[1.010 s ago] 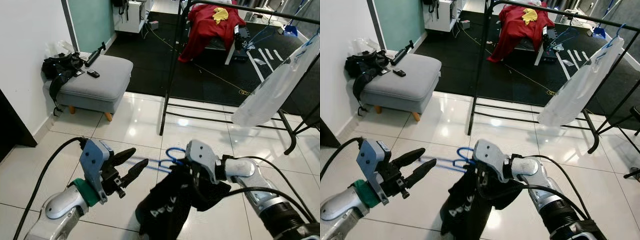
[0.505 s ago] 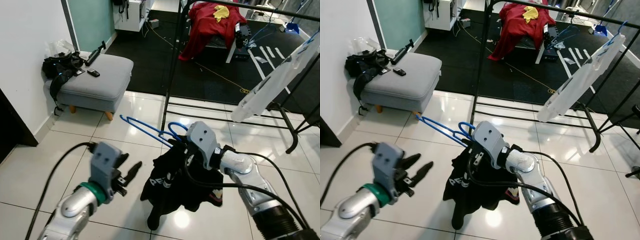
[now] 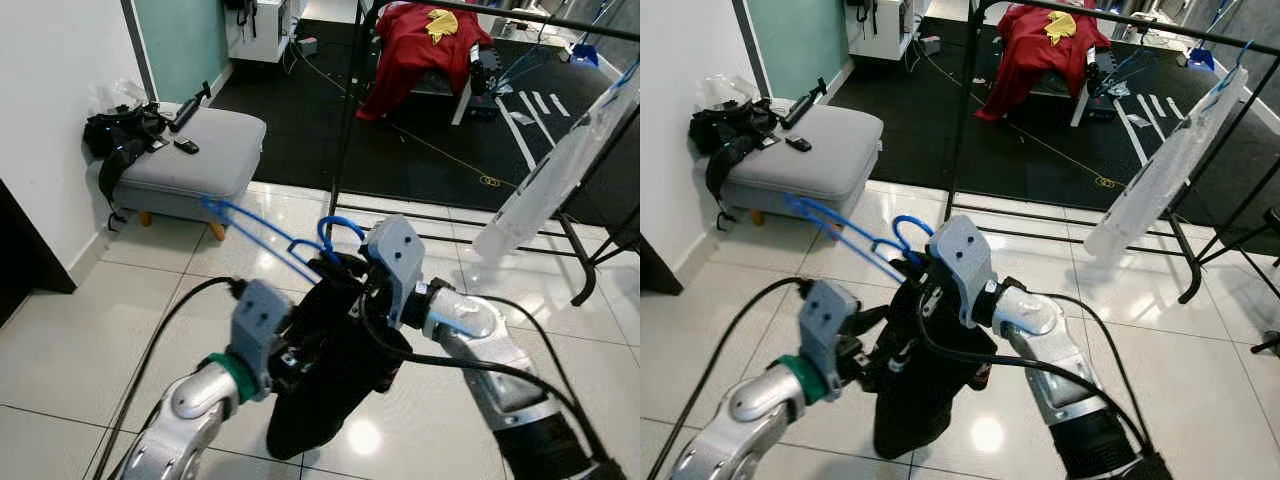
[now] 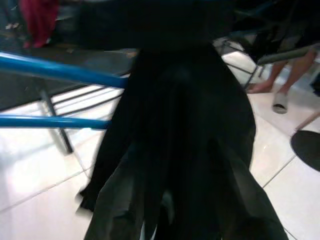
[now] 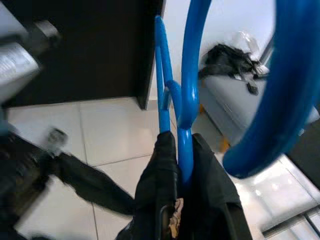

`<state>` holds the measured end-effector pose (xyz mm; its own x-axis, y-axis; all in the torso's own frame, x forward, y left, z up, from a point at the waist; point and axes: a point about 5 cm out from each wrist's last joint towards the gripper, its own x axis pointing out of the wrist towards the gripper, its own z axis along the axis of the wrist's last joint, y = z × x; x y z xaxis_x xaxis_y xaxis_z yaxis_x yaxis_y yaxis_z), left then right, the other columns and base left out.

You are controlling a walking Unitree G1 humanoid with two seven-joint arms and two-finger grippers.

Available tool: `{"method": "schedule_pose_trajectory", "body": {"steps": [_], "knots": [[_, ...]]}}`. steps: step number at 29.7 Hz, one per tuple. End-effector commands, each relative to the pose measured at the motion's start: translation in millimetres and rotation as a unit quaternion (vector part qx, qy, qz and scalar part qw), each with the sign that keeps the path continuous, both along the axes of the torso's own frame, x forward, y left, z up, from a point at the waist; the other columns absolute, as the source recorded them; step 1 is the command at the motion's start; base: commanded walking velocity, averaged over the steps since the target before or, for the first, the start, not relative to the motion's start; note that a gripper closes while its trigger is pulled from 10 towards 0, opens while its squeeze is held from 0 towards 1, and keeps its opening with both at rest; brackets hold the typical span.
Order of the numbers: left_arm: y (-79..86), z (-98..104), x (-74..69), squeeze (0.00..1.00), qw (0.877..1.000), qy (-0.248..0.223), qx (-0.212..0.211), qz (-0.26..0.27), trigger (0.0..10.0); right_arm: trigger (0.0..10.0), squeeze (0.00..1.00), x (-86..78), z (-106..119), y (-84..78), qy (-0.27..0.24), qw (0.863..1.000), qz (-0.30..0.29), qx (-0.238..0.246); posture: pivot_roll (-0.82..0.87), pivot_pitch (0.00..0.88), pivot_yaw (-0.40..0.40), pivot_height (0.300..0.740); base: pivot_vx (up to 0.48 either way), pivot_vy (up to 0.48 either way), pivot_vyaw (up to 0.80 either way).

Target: Hang hanger

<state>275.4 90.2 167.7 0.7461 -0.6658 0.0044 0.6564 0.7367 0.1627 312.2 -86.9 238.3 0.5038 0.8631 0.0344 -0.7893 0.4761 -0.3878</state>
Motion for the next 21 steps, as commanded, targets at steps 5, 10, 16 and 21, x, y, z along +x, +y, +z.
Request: {"method": "schedule_pose_trajectory", "body": {"steps": [5,10,16,21], "knots": [[3.2,-13,-3.5,0.00,0.999,-0.002,0.043,-0.025,10.0,10.0,0.00,-13.3,0,-14.6,0.063,0.994,0.072,-0.057,-0.12,0.165,-0.001,0.740,0.000,0.000,0.00],[11.1,-18,-12.7,0.00,0.997,0.005,0.058,-0.046,10.0,10.0,0.00,-9.2,-2,-42.0,0.138,0.979,0.104,-0.108,-0.13,0.176,-0.012,0.740,0.000,0.000,0.00],[14.4,-21,-20.6,0.00,0.997,0.020,0.049,-0.063,10.0,10.0,0.00,-2.3,5,-53.9,0.155,0.970,0.122,-0.144,-0.13,0.178,-0.019,0.740,0.000,0.000,0.00],[10.6,-26,-30.5,0.00,0.994,0.041,0.028,-0.094,10.0,10.0,0.00,10.3,41,-51.2,0.164,0.960,0.175,-0.145,-0.13,0.187,-0.049,0.740,0.000,0.000,0.00]]}}
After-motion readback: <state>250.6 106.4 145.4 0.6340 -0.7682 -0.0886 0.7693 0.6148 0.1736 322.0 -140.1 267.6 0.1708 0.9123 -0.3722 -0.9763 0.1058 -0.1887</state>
